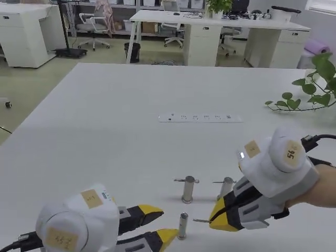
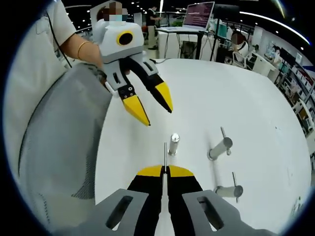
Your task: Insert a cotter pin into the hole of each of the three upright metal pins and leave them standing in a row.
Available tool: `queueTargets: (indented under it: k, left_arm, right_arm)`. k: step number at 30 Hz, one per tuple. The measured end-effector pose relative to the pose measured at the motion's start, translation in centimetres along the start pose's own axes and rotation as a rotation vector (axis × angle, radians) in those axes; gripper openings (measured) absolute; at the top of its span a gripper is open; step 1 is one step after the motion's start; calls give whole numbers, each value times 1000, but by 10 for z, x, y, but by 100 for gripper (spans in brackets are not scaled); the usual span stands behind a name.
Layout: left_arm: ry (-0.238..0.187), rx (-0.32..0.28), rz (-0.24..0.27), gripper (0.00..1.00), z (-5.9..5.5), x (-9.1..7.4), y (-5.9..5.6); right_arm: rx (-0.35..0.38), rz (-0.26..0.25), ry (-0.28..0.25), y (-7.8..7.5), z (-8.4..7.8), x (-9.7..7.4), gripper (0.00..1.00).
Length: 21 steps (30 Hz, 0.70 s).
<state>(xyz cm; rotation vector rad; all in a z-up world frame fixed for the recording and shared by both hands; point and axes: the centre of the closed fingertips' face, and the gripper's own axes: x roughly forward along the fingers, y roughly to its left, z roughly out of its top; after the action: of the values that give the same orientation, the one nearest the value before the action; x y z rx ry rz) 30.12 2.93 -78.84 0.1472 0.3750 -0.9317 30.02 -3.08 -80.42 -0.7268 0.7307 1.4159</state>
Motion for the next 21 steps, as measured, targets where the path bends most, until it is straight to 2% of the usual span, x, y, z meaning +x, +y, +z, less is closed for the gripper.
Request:
queueTargets:
  k: [21]
  left_arm:
    - [72,-14,16,17,-24,31,5]
  right_arm:
    - [-24,14,35,-15,-9,17,3]
